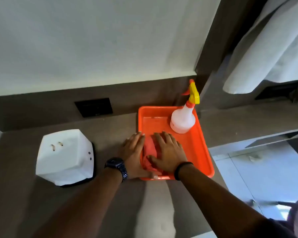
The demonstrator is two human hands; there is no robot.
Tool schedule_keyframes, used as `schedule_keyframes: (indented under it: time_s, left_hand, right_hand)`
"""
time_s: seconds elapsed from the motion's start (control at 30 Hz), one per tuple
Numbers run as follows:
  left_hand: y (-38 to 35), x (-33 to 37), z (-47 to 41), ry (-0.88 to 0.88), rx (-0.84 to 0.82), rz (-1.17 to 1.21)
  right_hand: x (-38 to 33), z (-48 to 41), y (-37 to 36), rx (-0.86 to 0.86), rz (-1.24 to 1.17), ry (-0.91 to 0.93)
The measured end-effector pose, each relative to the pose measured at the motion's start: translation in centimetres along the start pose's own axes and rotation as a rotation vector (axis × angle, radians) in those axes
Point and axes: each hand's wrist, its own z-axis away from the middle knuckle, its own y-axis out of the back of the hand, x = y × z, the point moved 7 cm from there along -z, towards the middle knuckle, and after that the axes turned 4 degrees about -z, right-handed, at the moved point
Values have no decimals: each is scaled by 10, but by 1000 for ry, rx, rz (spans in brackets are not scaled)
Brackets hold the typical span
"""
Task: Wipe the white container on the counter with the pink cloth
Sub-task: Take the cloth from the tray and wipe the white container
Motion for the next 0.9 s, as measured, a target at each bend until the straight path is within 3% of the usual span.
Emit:
schedule_keyframes:
  time_s: [0.2,0.47,0.6,0.7,0.8,0.9]
  left_hand:
    - [-8,-2,-3,-60,-59,5]
    - [-1,1,-1,-32,-50,-44]
    - [34,-5,1,-60,-26,-31]
    - [103,-33,7,-23,179,80]
    - [164,-83,27,44,319,58]
    - [177,-129,53,96,129,-59]
  right_hand:
    - [-6,-22,-19,-79,59,5]
    - [-5,-31,-15,25,-31,-95]
    - [-7,-25,21,366,-496,-197]
    - [-34,-21,48,661,-937,-156]
    - [-80,-23,37,631,-1299,-135]
    - [-124,-26,-4,391,-1364,-95]
